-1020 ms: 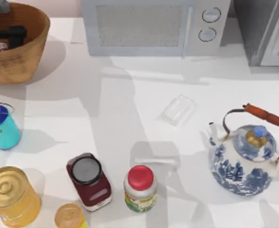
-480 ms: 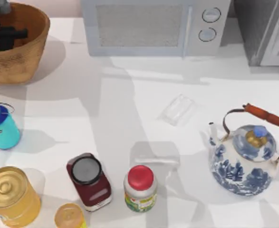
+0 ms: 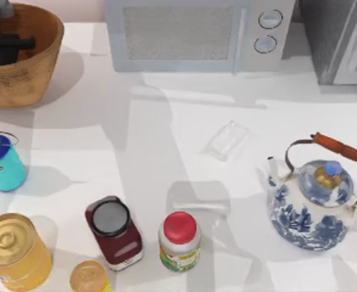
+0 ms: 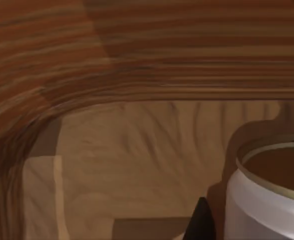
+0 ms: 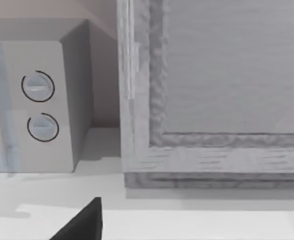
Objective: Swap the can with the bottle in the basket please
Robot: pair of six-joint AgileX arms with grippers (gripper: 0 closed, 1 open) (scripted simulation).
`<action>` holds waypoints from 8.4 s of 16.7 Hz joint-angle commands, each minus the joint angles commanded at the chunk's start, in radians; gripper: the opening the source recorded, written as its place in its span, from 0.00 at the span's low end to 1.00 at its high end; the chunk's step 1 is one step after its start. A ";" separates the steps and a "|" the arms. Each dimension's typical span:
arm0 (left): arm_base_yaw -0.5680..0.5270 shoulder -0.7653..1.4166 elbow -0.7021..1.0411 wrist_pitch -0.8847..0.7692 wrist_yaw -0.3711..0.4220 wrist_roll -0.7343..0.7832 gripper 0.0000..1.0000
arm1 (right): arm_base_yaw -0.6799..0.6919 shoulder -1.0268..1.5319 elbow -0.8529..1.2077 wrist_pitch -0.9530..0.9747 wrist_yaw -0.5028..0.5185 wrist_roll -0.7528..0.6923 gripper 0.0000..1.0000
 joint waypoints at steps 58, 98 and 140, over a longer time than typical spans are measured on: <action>-0.321 -1.149 -1.678 1.930 0.656 -0.099 0.00 | 0.000 0.000 0.000 0.000 0.000 0.000 1.00; -0.475 -0.082 -1.182 2.451 1.149 -0.088 1.00 | 0.000 0.000 0.000 0.000 0.000 0.000 1.00; -0.093 -2.611 -2.403 1.186 -0.098 -0.116 1.00 | 0.000 0.000 0.000 0.000 0.000 0.000 1.00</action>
